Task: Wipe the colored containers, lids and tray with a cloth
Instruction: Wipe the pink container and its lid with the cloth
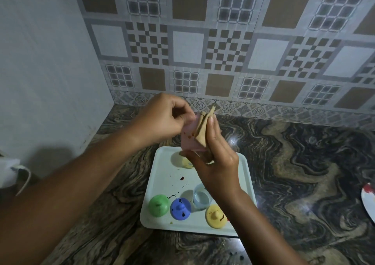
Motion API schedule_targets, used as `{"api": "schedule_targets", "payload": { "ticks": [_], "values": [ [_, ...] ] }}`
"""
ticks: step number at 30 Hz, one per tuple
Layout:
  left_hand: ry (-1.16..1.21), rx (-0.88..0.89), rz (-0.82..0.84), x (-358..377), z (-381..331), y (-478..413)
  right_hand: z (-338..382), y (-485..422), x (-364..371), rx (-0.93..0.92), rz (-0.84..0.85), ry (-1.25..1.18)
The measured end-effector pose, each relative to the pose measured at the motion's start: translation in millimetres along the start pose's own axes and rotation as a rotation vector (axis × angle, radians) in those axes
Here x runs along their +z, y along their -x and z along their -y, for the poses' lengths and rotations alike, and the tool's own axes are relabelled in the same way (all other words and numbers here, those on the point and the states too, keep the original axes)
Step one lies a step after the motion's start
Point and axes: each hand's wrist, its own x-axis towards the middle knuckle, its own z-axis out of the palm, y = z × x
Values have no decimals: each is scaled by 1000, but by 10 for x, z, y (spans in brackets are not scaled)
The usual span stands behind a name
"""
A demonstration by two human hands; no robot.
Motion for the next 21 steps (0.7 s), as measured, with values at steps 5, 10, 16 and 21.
{"api": "schedule_targets", "payload": {
  "ticks": [5, 10, 16, 21],
  "values": [
    [47, 18, 27, -19, -18, 41, 15, 32, -33, 79, -49, -105],
    [327, -147, 113, -52, 113, 61, 75, -35, -77, 227, -106, -246],
    [57, -20, -2, -16, 5, 45, -83, -62, 1, -22, -13, 25],
    [218, -2, -50, 47, -2, 42, -3, -91, -68, 122, -124, -87]
  ]
}}
